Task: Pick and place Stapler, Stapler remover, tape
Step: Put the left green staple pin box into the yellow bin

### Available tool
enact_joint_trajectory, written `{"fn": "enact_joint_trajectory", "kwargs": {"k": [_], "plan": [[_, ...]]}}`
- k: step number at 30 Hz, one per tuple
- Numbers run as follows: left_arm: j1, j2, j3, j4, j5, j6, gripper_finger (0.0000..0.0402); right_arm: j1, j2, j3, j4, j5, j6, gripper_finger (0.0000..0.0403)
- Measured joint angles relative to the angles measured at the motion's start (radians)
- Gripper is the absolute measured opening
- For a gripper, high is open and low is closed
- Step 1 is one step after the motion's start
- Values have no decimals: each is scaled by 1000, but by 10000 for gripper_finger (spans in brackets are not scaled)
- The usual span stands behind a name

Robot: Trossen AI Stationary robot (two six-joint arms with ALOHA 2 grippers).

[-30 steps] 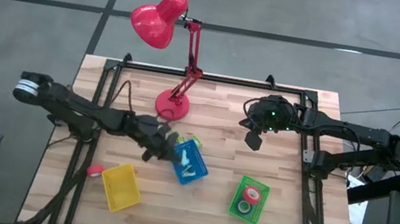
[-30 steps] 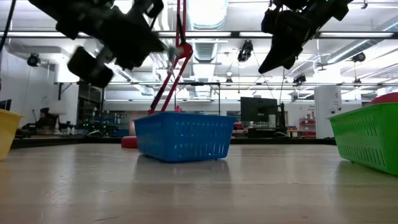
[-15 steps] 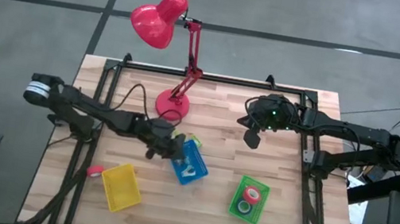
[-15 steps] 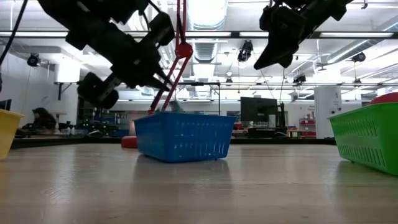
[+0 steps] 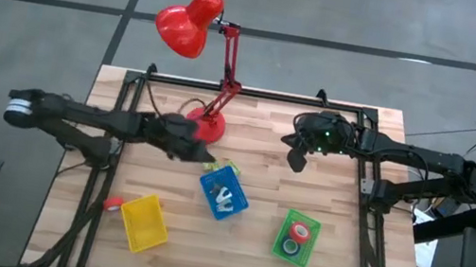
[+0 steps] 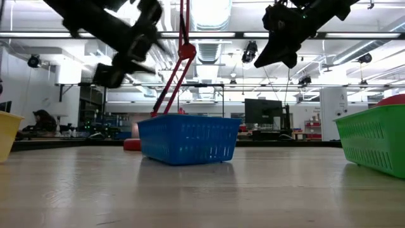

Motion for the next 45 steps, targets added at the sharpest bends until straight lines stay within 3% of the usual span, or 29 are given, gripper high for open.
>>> {"fn": "enact_joint_trajectory", "kwargs": {"k": [3, 7, 14, 17, 23, 30, 34, 37, 45], "plan": [[93, -56, -3, -274, 16, -61, 203, 0, 0, 0, 6, 1, 61, 8], [196, -60, -10, -402, 96, 40, 204, 1, 0, 0, 10, 40, 119, 8], [245, 49, -9, -341, 101, 246, 235, 0, 0, 0, 11, 110, 251, 8], [251, 112, -4, -330, 72, 216, 273, 1, 0, 0, 11, 110, 270, 8], [248, 239, 44, -238, 68, 79, 324, -14, -3, 0, -8, 104, 160, 8], [234, 414, 152, -252, 65, 14, 328, -33, -29, 0, -117, 96, 86, 8], [220, 486, 212, -358, 77, -7, 327, -35, -47, 0, -152, 94, 24, 8], [210, 523, 241, -430, 77, -7, 324, -35, -66, 0, -173, 94, -17, 8], [190, 562, 263, -438, 49, -29, 321, -34, -114, 0, -178, 94, -72, 8]]}}
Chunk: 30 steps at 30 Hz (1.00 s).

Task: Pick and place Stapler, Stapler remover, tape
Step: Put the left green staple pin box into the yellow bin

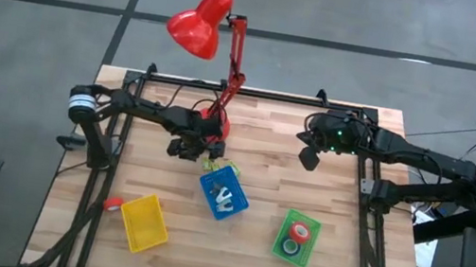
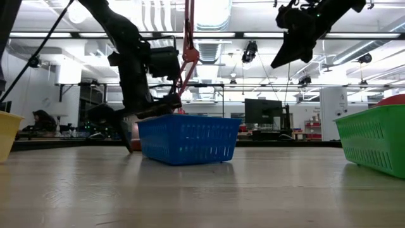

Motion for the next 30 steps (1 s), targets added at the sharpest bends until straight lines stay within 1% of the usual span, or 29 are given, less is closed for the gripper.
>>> {"fn": "enact_joint_trajectory", "kwargs": {"k": [2, 5, 9, 16, 20, 23, 25, 30], "plan": [[-1, 0, -2, -1, -15, -4, 316, 0, -3, 0, 1, 0, 0, 8], [-4, -2, -8, -20, -42, -2, 295, 0, -5, 0, 2, 0, 0, 8], [-4, -1, -9, -55, -66, 33, 250, 0, -4, 0, 2, 0, 0, 8], [-4, -2, -11, -108, -75, 100, 164, 0, -4, 0, 7, 7, 0, 8], [-4, -8, -12, -123, -77, 118, 131, 0, -4, 0, 10, 8, 8, 8], [-5, -8, -15, -95, -74, 116, 125, 0, -4, 0, 11, 8, 8, 8], [-11, -8, -16, -90, -71, 119, 130, 0, -4, 0, 11, 8, 12, 8], [-19, -10, -32, -104, -51, 229, 155, 0, -4, 0, 19, 9, 24, 8]]}}
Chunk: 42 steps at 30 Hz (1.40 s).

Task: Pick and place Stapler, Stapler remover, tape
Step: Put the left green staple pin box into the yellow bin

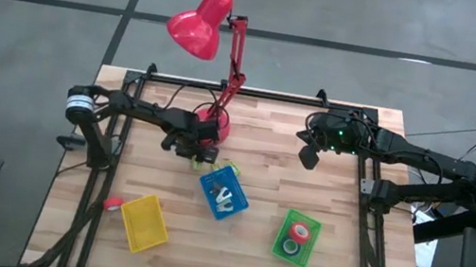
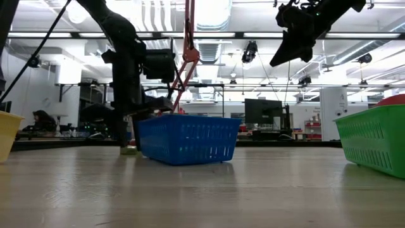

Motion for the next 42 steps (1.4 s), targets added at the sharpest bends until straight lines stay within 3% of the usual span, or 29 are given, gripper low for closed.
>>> {"fn": "enact_joint_trajectory", "kwargs": {"k": [3, 10, 14, 19, 25, 35, 42], "plan": [[0, -6, 0, -7, 10, 28, 152, 0, 0, 0, 4, 0, 3, 8], [-4, -65, 9, -34, 38, 58, 102, 0, 0, 0, 16, 1, 3, 8], [-1, -118, 9, -62, 43, 60, 108, 0, 0, 0, 19, 1, 3, 8], [-6, -191, 9, -104, 153, 61, 129, 0, 1, 0, 20, 1, 3, 8], [-58, -308, 8, -116, 322, 33, 114, 0, 1, 0, 22, 1, 0, 8], [-322, -524, 6, -126, 371, -179, 121, 0, 1, 0, 22, 0, -12, 8], [-582, -546, -10, -237, 330, -342, 122, 0, 1, -12, 23, 0, -42, 8]]}}
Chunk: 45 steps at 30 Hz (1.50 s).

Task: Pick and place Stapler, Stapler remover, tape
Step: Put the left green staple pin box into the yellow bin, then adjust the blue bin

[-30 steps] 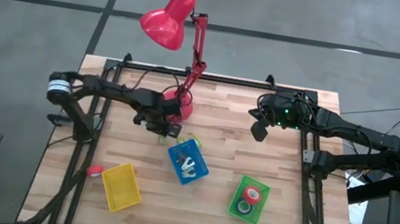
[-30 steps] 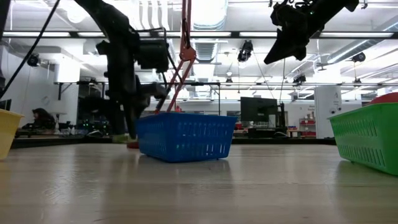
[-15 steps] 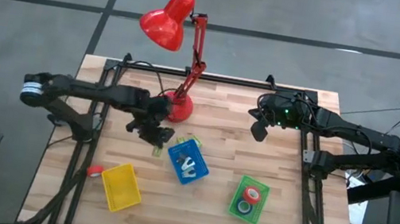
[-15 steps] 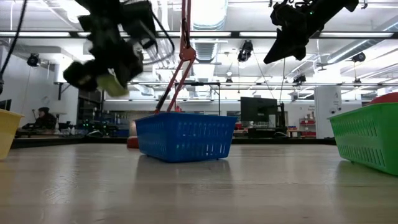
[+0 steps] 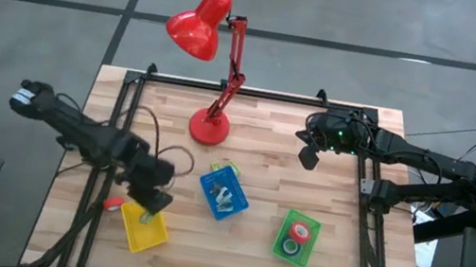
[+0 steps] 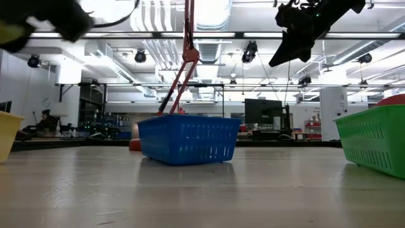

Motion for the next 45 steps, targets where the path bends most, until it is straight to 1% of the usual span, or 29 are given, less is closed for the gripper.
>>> {"fn": "enact_joint_trajectory", "kwargs": {"k": [3, 7, 11, 14, 20, 22, 24, 27, 29, 33, 35, 37, 40, 43, 45], "plan": [[-61, 20, -31, -8, -13, -78, 122, 0, 0, -5, 4, 0, -14, 8], [-74, 49, -84, -8, -11, -183, 125, 0, 0, -5, 7, 0, -19, 8], [-74, 63, -124, -7, 1, -189, 142, 0, 0, -5, 7, 0, -19, 8], [-72, 63, -136, -9, 5, -198, 168, 0, 0, -5, 7, -1, -19, 8], [-65, 52, -115, -10, -12, -216, 246, 0, 0, -5, 6, -2, -4, 8], [-51, 47, -98, -8, -14, -209, 266, 0, 0, -5, 6, -2, -3, 8], [-38, 40, -75, -4, -36, -190, 275, 0, 0, -5, 6, -2, 2, 8], [-12, 28, -39, -6, -65, -170, 277, 0, 0, -5, 6, -2, 29, 8], [13, 19, -14, -6, -124, -155, 275, 0, 0, -5, 6, -2, 42, 8], [84, 11, 18, 0, -337, -107, 275, 0, 0, -5, 14, -2, 42, 8], [134, 16, 20, 24, -399, -40, 274, 0, 0, -5, 28, -1, 46, 8], [196, 32, 11, 68, -405, 53, 270, 0, 0, -5, 38, -1, 56, 8], [294, 89, -4, 115, -405, 229, 262, 0, 0, -6, 49, -1, 78, 8], [381, 164, -4, 195, -406, 331, 252, 0, 0, -5, 55, -1, 80, 8], [424, 212, -4, 282, -404, 398, 244, 0, 0, -6, 55, -1, 80, 8]]}}
